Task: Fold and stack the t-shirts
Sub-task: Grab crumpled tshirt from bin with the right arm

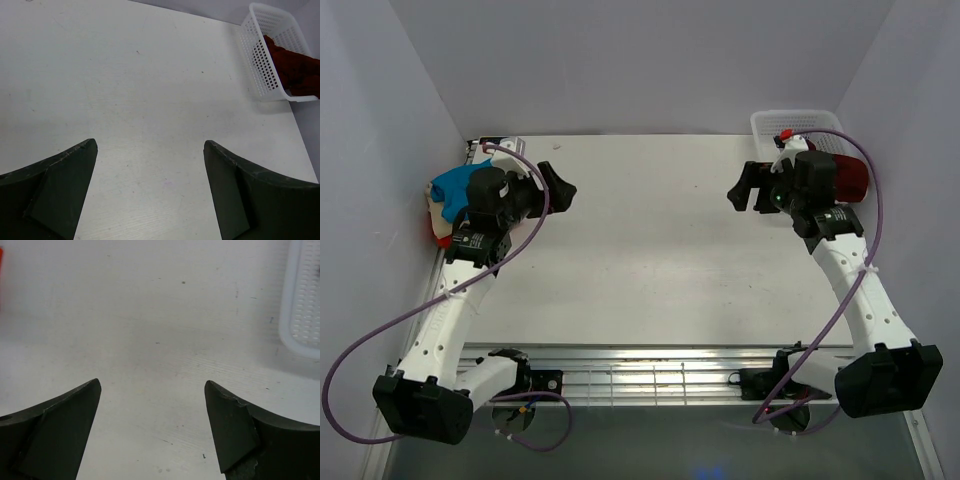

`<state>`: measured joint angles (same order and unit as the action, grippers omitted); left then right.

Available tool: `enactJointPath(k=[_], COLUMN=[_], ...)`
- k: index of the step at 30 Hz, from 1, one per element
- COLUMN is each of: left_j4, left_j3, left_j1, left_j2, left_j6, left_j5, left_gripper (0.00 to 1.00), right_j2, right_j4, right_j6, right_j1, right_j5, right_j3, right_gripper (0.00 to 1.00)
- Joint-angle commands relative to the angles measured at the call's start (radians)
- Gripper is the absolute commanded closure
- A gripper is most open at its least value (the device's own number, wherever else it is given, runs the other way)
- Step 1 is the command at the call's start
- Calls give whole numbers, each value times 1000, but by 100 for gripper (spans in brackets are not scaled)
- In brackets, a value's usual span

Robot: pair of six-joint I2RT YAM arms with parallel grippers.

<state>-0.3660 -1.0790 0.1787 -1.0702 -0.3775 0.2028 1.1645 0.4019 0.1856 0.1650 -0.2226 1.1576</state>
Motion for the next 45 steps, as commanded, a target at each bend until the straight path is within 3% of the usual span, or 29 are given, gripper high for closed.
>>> enactJointPath(k=[1, 7, 14, 24, 30, 45], left_j4=[-14, -39, -90, -90, -93, -116], left_j3=[5, 37, 90, 129, 169, 192], left_j1=[-1, 1, 1, 1, 1, 1], left_j2=[44, 84, 171, 280, 361, 423], left_j6=[5, -17, -1, 20, 40, 49], left_j5=[-52, -11, -17, 7, 17, 27], left_gripper=[2, 2, 2, 2, 2, 2], right_j2=[53, 244, 481, 747, 800, 865], right_j4=[34, -29, -57, -20, -34, -74], right_j6=[-80, -216, -207, -242, -276, -291], right_j1=[-9, -28, -188, -239, -252, -317], right_j5=[190, 494, 563, 712, 841, 910], right_j3=[40, 126, 292, 524, 551, 519], right_gripper=[10, 10, 8, 7, 7, 7])
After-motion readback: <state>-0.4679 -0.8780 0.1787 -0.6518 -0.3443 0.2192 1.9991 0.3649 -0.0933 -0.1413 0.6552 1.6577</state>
